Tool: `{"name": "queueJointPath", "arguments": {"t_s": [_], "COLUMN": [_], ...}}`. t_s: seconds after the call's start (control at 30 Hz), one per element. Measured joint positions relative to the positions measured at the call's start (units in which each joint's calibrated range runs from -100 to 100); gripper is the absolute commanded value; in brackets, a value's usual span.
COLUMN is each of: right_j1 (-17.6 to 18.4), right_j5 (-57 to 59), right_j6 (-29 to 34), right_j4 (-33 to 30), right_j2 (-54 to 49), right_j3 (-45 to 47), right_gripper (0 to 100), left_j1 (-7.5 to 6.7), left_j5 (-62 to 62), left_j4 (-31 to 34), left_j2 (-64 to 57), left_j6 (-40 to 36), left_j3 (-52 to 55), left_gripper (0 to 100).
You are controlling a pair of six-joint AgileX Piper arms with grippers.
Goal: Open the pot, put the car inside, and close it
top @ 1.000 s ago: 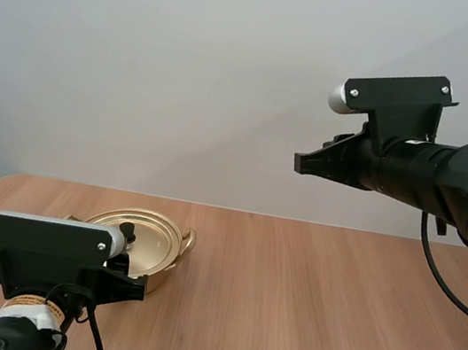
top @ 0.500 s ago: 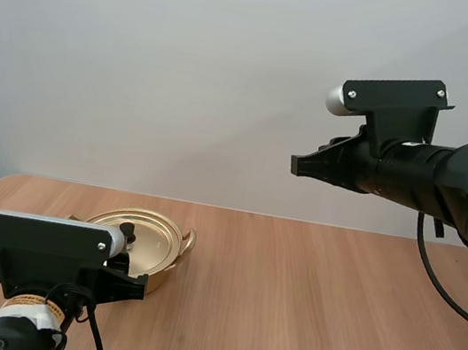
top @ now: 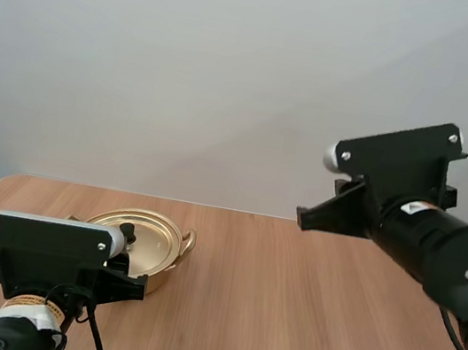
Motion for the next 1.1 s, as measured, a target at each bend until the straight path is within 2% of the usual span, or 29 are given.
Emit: {"name": "queueJointPath", "arguments": {"t_s": [0.07, 0.13, 0.37, 0.53, 0.6, 0.63, 0.7, 0.8, 0.9, 0.97, 1.1], "right_j1": [0.3, 0.3, 0.1, 0.1, 0.1, 0.1, 0.1, 0.1, 0.1, 0.1, 0.1], "right_j5": [0.2, -1.4, -10.8, -11.0, -10.9, -10.9, -11.4, -11.3, -13.0, -14.3, -14.0], "right_j6": [-0.1, -0.1, -0.2, -0.1, 0.8, 1.3, 2.2, 2.7, 5.4, 9.7, 15.6], "right_j4": [-0.8, -0.4, 0.5, 3.1, 3.8, 3.9, 3.9, 3.3, -0.6, -5.7, -12.4], "right_j2": [-3.7, -7.3, -20.4, -23.1, -23.1, -23.1, -23.1, -23.1, -23.1, -23.1, -23.1], "right_j3": [3.8, 7.6, 20.0, 21.4, 21.4, 21.4, 21.4, 21.4, 22.6, 25.1, 27.9], "right_gripper": [65, 79, 79, 79, 79, 79, 79, 79, 77, 68, 37], "left_j1": [0.00, 0.00, 0.00, 0.00, 0.00, 0.00, 0.00, 0.00, 0.00, 0.00, 0.00], "left_j5": [0.0, 0.0, -0.3, -0.3, -0.1, -0.1, -0.1, -0.1, -0.1, -0.1, -0.1], "left_j4": [0.0, 0.0, 0.0, 0.0, 0.0, 0.0, 0.0, 0.0, 0.0, 0.0, 0.0], "left_j2": [0.0, 0.0, 0.0, 0.0, 0.0, 0.0, 0.0, 0.0, 0.0, 0.0, 0.0], "left_j6": [0.0, 0.0, 0.0, 0.0, 0.0, 0.0, 0.0, 0.0, 0.1, 0.1, 0.1], "left_j3": [0.0, 0.0, 0.0, 0.0, 0.0, 0.0, 0.0, 0.0, 0.0, 0.0, 0.0], "left_gripper": [98, 98, 98, 98, 89, 81, 58, 32, 3, 0, 0]}}
